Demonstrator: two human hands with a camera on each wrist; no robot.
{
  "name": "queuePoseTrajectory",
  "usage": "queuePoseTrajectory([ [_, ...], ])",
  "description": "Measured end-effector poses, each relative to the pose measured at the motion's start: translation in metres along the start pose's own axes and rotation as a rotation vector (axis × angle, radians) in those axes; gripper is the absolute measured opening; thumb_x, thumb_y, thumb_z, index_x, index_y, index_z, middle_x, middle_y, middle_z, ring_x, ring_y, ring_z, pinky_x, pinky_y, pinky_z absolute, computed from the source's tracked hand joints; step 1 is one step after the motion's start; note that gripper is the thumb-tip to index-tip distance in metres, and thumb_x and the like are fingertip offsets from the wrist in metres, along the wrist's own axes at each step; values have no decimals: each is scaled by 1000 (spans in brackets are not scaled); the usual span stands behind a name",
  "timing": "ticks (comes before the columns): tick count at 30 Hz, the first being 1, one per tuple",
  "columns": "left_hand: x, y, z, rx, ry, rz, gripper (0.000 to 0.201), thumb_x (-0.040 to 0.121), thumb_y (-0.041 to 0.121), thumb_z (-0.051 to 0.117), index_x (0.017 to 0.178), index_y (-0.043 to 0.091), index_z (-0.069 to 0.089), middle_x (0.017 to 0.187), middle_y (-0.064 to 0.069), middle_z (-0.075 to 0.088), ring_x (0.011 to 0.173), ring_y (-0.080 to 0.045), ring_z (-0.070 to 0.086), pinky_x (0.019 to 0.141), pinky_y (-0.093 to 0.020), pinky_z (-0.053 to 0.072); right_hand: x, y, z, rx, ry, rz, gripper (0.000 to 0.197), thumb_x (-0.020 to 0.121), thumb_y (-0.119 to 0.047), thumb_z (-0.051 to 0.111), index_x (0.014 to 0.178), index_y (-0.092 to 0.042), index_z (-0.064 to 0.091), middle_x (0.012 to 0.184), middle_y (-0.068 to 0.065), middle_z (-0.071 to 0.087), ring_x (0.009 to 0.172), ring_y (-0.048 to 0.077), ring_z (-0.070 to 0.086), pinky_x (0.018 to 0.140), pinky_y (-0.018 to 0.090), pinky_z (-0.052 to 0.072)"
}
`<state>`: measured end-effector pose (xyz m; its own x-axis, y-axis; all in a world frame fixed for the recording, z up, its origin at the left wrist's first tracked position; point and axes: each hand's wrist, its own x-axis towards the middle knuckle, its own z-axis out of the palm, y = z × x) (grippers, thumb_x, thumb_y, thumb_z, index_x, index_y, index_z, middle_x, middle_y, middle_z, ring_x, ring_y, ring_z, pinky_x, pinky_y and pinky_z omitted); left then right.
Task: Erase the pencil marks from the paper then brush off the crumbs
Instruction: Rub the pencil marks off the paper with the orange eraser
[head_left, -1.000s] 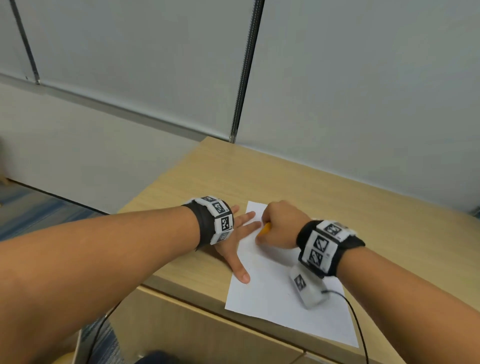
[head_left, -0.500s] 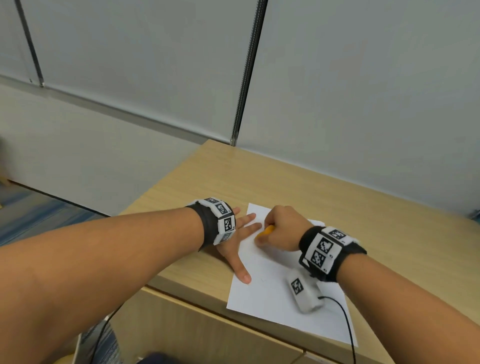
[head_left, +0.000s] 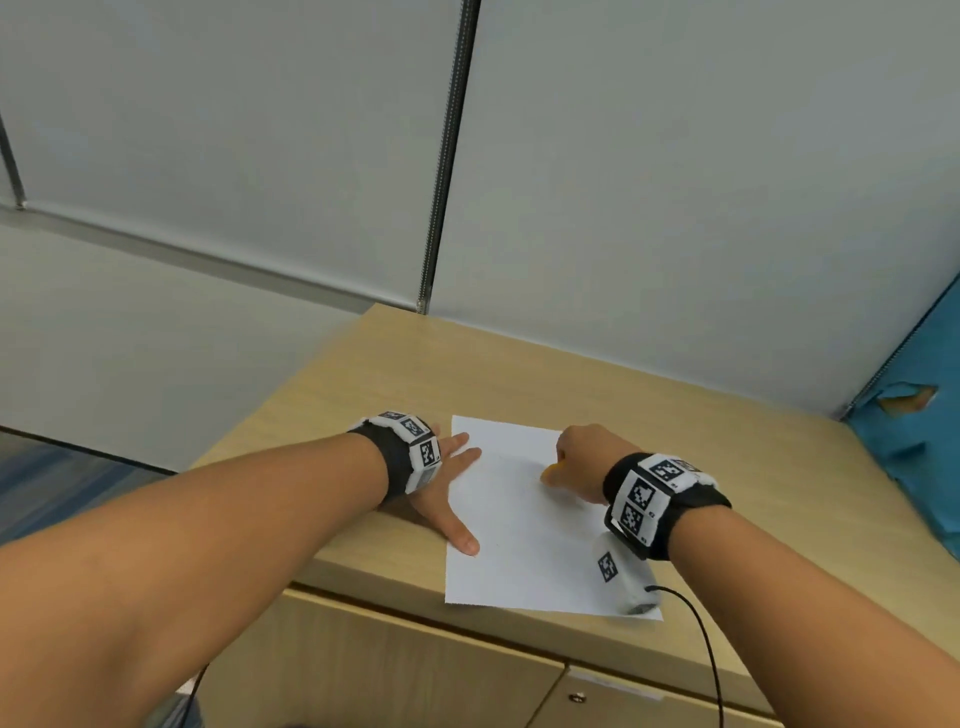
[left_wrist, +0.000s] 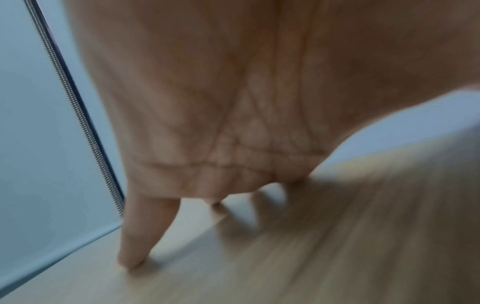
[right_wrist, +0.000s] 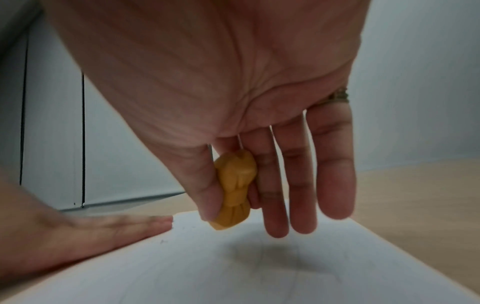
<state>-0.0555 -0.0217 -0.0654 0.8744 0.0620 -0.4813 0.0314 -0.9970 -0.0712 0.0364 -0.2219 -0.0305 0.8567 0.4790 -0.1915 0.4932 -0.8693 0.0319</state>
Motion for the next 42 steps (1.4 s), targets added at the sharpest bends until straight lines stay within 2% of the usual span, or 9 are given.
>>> queuePoseTrajectory([
  [7, -43, 40, 1, 43, 96, -83, 128, 60, 104, 33, 157, 21, 21, 157, -14, 32, 137, -37, 39, 112, -51, 32, -12, 7, 11, 29, 22, -46, 27, 94, -42, 61, 99, -16, 66, 99, 2, 66, 91, 26, 64, 71, 31, 47],
  [12, -60, 33, -25, 206, 127, 25, 85, 77, 92, 38, 108, 17, 63, 102, -3, 67, 81, -21, 60, 71, -35, 46, -14, 4, 10, 0, 10, -188, 27, 96, -44, 59, 101, -19, 68, 102, 4, 67, 94, 27, 63, 80, 37, 50],
  [14, -47, 18, -33, 192, 138, 37, 95, 75, 91, 44, 138, 20, 54, 131, -5, 61, 113, -27, 60, 92, -40, 49, -16, 5, 10, 11, 5, -233, 26, 96, -43, 59, 102, -20, 68, 100, 3, 68, 92, 27, 63, 80, 38, 51],
  [17, -26, 2, -39, 113, 87, 147, 117, 71, 83, 64, 161, 28, 13, 165, -3, 22, 149, -28, 26, 118, -47, 25, -21, 3, 8, 39, 48, -276, 24, 97, -42, 58, 100, -20, 67, 95, 3, 68, 88, 27, 64, 76, 39, 53],
  [23, 20, -11, -16, 102, -24, 222, 138, 66, 80, 72, 154, 35, -25, 162, 9, -34, 149, -25, -30, 117, -61, -9, -19, -24, 6, 52, 34, -389, 26, 94, -46, 61, 102, -22, 69, 95, 0, 69, 89, 23, 64, 80, 40, 56],
  [28, 31, -12, -13, 126, -75, 231, 137, 64, 80, 72, 152, 40, -26, 158, 9, -40, 146, -27, -36, 115, -65, -11, -13, -54, 16, 91, -61, -504, 26, 86, -44, 69, 88, -18, 70, 83, -1, 69, 77, 19, 64, 71, 37, 57],
  [33, 30, -11, -13, 107, -51, 228, 137, 67, 78, 72, 152, 39, -28, 160, 7, -36, 147, -28, -34, 115, -64, -11, 33, -39, 2, 70, 39, -297, 29, 86, -33, 65, 63, -18, 54, 67, 2, 57, 66, 25, 58, 55, 29, 43],
  [39, 32, -13, -13, 114, -59, 230, 127, 61, 86, 69, 155, 48, -8, 161, 9, -35, 148, -30, -33, 115, -67, -5, 5, -59, 14, 145, -129, -559, 19, 83, -31, 74, 75, -16, 66, 68, -5, 62, 62, 11, 57, 63, 35, 53],
  [42, 31, -12, -13, 112, -51, 222, 132, 66, 80, 71, 154, 42, -20, 161, 10, -35, 148, -30, -31, 115, -67, -4, 30, -51, 1, 79, -30, -432, 24, 82, -36, 73, 71, -17, 65, 67, -1, 60, 66, 20, 60, 60, 32, 50],
])
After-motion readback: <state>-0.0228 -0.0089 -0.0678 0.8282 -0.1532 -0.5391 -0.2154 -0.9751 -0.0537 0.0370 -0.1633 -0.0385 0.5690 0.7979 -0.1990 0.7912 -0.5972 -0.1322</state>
